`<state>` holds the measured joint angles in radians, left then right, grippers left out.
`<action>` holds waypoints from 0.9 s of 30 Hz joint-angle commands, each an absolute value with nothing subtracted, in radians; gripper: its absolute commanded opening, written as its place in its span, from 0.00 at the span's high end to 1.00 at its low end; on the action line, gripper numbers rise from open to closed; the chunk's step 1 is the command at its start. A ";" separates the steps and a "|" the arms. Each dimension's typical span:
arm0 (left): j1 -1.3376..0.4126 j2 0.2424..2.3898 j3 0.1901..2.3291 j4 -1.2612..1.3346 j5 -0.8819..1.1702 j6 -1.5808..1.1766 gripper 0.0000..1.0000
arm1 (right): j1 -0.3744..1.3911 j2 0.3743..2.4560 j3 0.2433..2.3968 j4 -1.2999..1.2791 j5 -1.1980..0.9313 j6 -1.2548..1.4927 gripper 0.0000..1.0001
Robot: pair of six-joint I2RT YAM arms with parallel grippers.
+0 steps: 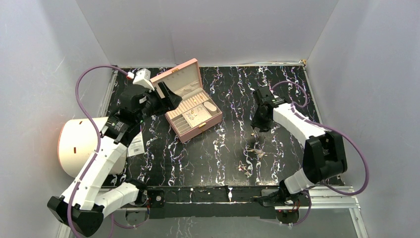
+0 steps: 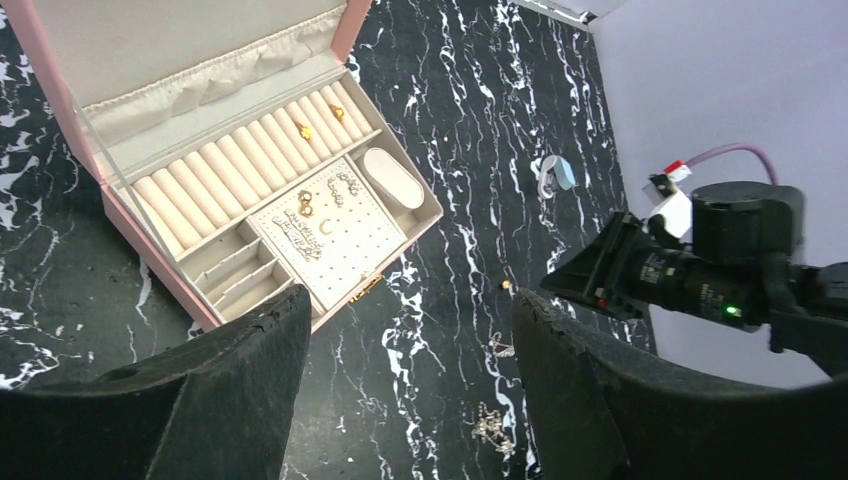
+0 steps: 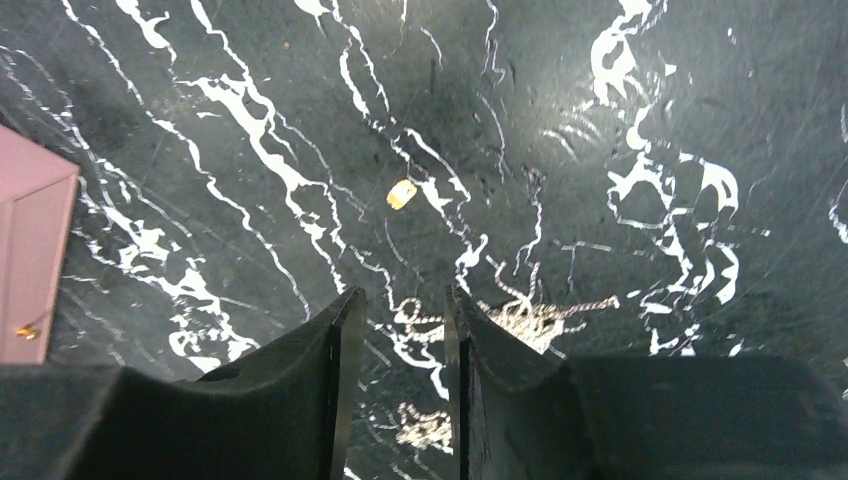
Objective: Organize the mixed jewelry
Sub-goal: Pick up the jewelry from the center of the board.
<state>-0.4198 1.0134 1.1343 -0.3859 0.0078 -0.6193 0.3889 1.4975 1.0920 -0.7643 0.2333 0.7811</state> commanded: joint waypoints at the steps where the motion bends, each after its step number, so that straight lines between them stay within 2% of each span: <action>1: -0.417 1.022 1.139 -0.357 0.013 -0.682 0.30 | 0.384 1.557 1.150 -0.714 0.255 0.669 0.58; 8: -0.417 1.046 1.152 -0.382 -0.024 -0.681 0.30 | 0.378 1.675 1.161 -0.669 0.203 0.598 0.58; 14: -0.417 1.052 1.146 -0.400 -0.030 -0.676 0.30 | 0.375 1.722 1.161 -0.656 0.197 0.595 0.69; 23: -0.417 1.066 1.142 -0.395 -0.028 -0.683 0.30 | 0.372 1.741 1.183 -0.650 0.243 0.566 0.71; 27: -0.417 1.064 1.144 -0.395 -0.033 -0.678 0.30 | 0.368 1.748 1.191 -0.661 0.258 0.563 0.75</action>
<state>-0.4198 1.0702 1.1339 -0.3977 -0.0143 -0.6811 0.3779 1.7428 1.1496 -0.6601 0.2245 0.5797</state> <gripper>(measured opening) 0.699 0.266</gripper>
